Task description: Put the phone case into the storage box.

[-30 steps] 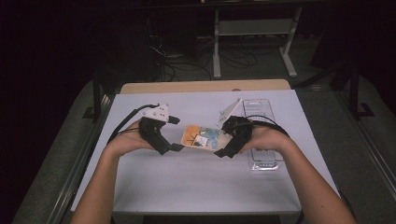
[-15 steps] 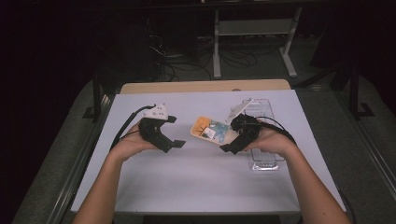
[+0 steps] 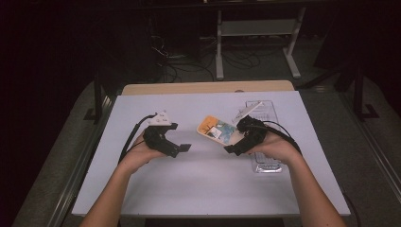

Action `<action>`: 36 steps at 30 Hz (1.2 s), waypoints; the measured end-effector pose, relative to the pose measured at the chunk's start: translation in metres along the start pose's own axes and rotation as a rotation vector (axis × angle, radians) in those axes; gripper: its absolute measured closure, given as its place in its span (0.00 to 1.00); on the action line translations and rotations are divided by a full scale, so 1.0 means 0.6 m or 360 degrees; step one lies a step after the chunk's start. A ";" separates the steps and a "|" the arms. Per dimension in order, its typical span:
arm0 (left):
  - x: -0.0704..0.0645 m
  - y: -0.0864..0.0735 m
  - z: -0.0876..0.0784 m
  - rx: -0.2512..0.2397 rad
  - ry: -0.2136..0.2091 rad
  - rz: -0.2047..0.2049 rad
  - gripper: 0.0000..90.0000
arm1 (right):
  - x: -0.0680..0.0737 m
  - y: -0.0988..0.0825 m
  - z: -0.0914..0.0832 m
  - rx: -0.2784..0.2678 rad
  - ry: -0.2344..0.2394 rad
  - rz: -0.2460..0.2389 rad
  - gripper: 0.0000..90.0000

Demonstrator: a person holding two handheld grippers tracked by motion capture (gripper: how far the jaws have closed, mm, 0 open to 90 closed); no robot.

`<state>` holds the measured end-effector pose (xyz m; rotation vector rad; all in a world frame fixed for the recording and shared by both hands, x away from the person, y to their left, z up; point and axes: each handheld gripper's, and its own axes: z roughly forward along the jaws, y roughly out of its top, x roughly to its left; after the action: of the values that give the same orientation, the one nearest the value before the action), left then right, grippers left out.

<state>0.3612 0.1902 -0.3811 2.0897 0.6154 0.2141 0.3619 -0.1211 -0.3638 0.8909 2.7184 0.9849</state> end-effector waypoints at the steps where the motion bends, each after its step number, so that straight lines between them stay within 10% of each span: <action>1: -0.005 -0.005 0.002 -0.0009 0.0013 -0.0013 0.00 | 0.000 0.000 -0.001 -0.0001 -0.0003 0.0008 0.11; 19: -0.027 -0.022 0.022 -0.0051 0.0020 -0.0061 0.00 | 0.008 -0.012 0.005 0.0008 0.0016 0.0008 0.11; 30: -0.045 -0.023 0.034 -0.0009 0.0000 0.0047 0.00 | 0.009 -0.012 0.006 0.0013 0.0025 0.0014 0.11; 36: -0.054 -0.021 0.034 -0.0019 0.0075 0.0234 0.00 | 0.009 -0.013 0.005 0.0018 0.0034 0.0022 0.11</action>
<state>0.3366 0.1645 -0.4002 2.1252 0.4876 0.3503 0.3545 -0.1214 -0.3702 0.9072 2.7420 0.9880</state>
